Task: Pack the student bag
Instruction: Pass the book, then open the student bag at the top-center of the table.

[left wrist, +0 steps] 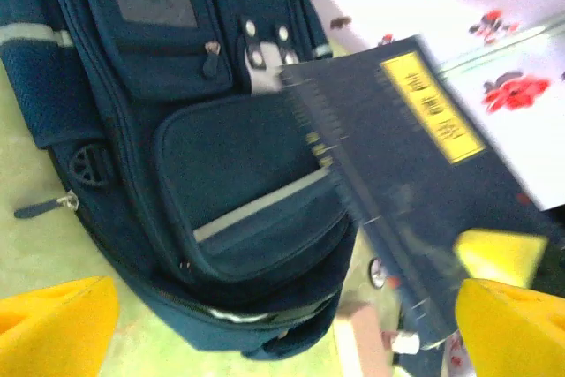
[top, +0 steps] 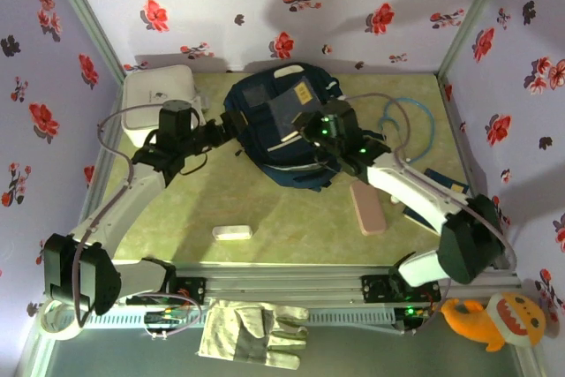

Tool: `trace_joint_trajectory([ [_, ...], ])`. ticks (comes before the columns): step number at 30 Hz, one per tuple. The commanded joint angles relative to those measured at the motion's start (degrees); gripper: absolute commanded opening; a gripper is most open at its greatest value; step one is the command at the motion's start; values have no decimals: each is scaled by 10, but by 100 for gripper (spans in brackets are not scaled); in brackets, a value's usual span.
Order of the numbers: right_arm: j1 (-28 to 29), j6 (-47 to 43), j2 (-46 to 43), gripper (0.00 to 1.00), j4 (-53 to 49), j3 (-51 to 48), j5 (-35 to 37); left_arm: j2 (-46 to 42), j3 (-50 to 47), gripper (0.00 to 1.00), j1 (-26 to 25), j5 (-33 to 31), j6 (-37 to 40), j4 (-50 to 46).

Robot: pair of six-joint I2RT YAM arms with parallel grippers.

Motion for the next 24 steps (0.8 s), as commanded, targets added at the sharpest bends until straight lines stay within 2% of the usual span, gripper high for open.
trace_joint_trajectory([
  [1, -33, -64, -54, 8, -91, -11, 39, 16, 31, 100, -31, -22, 140, -62],
  [8, -106, -130, -120, 8, -179, -25, 46, 121, 115, 100, -110, -54, 249, -59],
  [13, -168, -153, -148, 8, -204, -39, 35, 229, 228, 99, -173, -107, 349, -131],
  [17, -190, -175, -164, 8, -221, -45, 48, 317, 314, 98, -215, -158, 436, -177],
  [24, -204, -183, -172, 8, -234, -55, 55, 468, 467, 84, -240, -188, 497, -252],
])
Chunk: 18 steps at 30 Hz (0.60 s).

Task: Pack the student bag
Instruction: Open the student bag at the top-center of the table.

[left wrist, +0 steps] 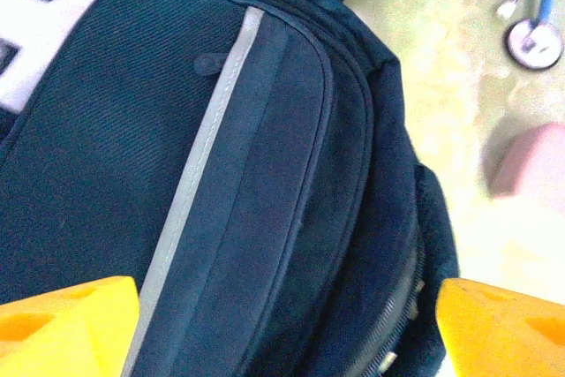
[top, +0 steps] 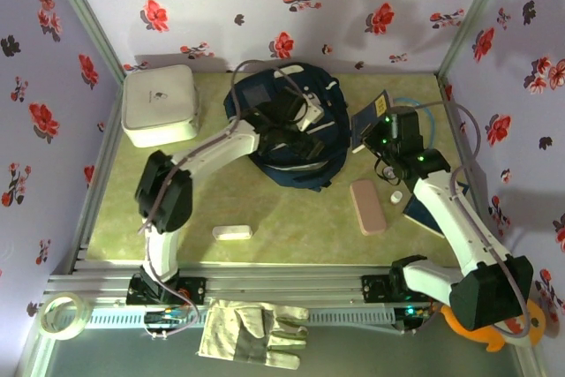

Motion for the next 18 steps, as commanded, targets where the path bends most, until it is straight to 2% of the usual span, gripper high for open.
trace_joint_trajectory([
  [1, -9, -18, -17, 8, 3, -8, 16, 60, 67, 81, -1, -27, 55, -67],
  [6, -10, -9, -30, 9, 4, -24, 15, 129, 142, 74, -8, -17, 93, -112],
  [9, -12, -3, -33, 9, 3, -31, 13, 161, 179, 61, -9, -19, 103, -135],
  [15, -11, 8, -37, 9, 5, -39, 2, 192, 201, 57, -9, -35, 113, -146],
  [18, -12, 10, -38, 9, 6, -40, -1, 206, 207, 51, -9, -58, 118, -146],
])
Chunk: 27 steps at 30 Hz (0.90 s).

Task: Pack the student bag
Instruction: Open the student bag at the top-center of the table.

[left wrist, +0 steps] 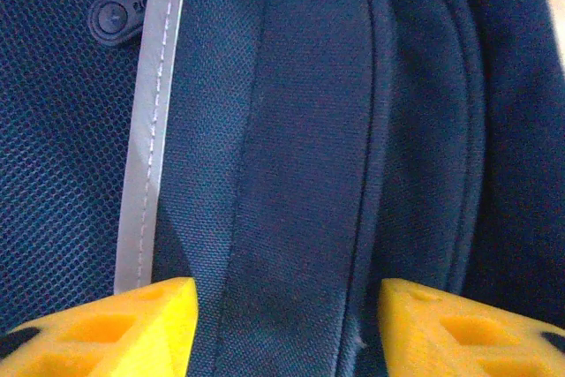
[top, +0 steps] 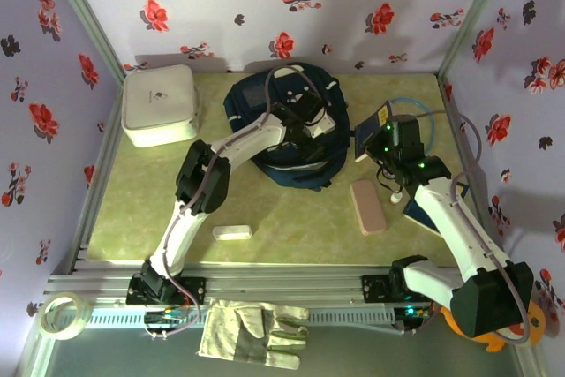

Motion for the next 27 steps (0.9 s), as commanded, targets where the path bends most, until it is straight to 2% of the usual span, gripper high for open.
trace_joint_trajectory([
  [1, -4, 8, -15, 9, 14, -1, -2, 21, 23, 47, -4, -34, 19, -21],
  [7, -5, 11, -23, 9, 9, -8, 1, 11, 32, 25, -4, -50, -18, -8],
  [15, -5, 5, -50, 10, 12, -21, 6, -98, -15, 0, -1, -54, -63, 68],
  [21, -4, 0, -67, 10, 42, -39, -22, -184, -75, 0, 18, -60, -119, 151],
  [27, -3, 7, -66, 11, 101, -60, -99, -227, -94, 0, 50, -63, -196, 197],
])
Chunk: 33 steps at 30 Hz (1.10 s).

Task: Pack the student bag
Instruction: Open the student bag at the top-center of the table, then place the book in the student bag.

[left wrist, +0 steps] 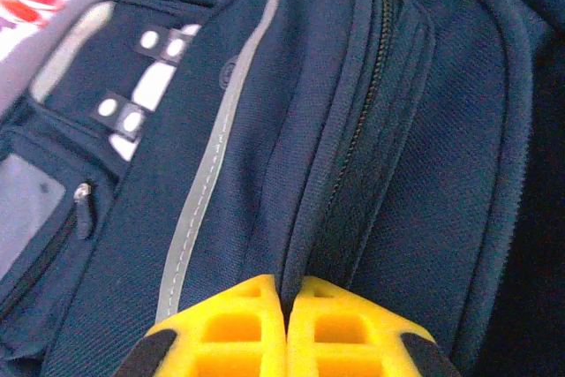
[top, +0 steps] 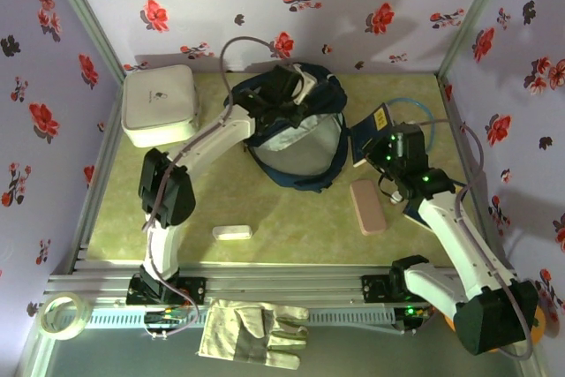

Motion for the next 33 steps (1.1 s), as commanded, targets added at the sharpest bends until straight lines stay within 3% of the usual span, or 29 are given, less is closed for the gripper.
trace_joint_trajectory([
  [1, -1, 12, -5, 11, 91, -14, -68, -44, -8, 0, 11, -6, -62, 85],
  [6, 27, 45, 27, 12, 181, -31, -118, -51, -4, 0, 12, 5, -64, 91],
  [11, 78, 71, 97, 12, 240, -20, -123, -54, -3, 0, 12, 11, -71, 90],
  [17, 101, 120, 203, 10, 355, -12, -122, -67, -9, 0, 14, 16, -78, 88],
  [29, 106, 212, 397, 10, 445, 62, -107, -85, -32, 0, 27, 55, -93, 83],
  [33, 109, 237, 450, 10, 433, 89, -98, -90, -38, 0, 30, 63, -98, 85],
])
